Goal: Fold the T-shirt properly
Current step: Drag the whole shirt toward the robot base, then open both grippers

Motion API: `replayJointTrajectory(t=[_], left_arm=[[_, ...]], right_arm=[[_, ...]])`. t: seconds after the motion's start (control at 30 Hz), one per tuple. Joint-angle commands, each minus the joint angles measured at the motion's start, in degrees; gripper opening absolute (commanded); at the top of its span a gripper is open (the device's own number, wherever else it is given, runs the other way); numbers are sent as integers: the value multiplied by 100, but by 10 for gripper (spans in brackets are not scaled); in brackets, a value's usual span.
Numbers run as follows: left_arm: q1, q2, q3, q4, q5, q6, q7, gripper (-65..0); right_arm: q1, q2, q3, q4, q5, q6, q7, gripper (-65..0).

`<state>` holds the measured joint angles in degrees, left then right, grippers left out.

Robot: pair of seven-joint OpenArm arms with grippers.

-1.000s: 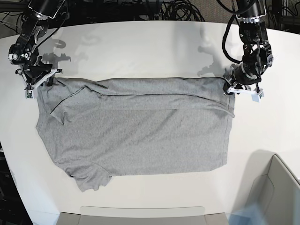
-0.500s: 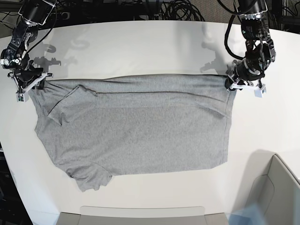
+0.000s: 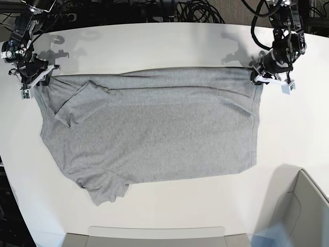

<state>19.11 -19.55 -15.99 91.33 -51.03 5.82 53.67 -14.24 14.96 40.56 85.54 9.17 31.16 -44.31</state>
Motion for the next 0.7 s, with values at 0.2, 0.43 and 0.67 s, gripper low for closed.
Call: replayJointTrajectory(t=[0.2, 0.43, 0.67], left_arm=[[634, -335, -23, 23, 210, 143, 141, -650], [1135, -458, -287, 23, 254, 143, 70, -650], [1592, -458, -876, 23, 263, -815, 141, -650]], right_arm=[[-752, -340, 72, 576, -192, 344, -399, -546], [-1358, -560, 54, 1051, -192, 352, -390, -546], [-1833, -929, 90, 1525, -192, 884, -390, -546]])
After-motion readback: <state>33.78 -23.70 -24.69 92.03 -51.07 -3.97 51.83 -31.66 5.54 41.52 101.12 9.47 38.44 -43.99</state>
